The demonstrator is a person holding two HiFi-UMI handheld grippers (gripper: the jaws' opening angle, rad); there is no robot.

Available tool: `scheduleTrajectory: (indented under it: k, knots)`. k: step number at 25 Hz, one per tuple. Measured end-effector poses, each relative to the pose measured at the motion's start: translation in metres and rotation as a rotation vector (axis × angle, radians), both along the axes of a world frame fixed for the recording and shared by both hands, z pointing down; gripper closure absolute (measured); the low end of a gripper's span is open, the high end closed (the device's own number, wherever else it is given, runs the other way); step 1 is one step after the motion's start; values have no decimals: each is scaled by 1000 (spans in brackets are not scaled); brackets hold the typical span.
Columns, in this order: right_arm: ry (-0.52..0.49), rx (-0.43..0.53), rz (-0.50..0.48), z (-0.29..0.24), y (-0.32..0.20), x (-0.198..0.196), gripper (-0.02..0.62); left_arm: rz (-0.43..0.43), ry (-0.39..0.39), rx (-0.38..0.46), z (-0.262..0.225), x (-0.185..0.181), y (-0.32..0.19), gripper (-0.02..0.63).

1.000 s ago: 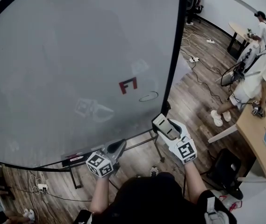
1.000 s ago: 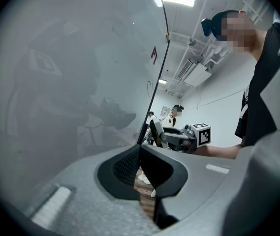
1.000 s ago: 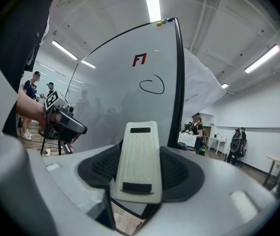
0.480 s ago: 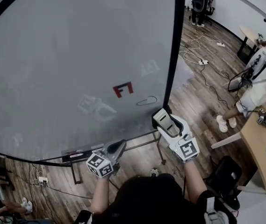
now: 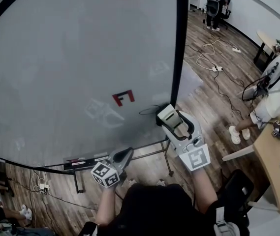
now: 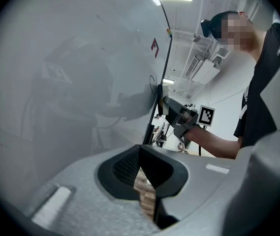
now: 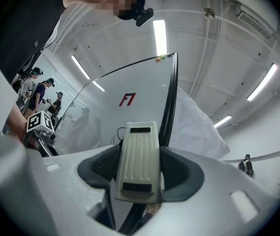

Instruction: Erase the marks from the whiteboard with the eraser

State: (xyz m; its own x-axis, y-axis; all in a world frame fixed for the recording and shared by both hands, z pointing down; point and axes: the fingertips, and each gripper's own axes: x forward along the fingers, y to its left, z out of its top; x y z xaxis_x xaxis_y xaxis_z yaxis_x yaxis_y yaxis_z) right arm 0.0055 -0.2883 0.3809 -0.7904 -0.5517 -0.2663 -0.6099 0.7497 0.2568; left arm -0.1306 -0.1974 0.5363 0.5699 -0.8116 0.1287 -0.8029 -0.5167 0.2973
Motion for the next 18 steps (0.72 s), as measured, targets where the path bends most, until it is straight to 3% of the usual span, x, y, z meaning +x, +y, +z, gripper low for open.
scheduleTrajectory:
  k: [6,18]
  knots:
    - [-13,61,53,-16,-7,-5,339,18,7,11,-5,-10,-17,595]
    - [3,67,150,-9,-11,-16,341,119,10,10,-4,-21,-39,595]
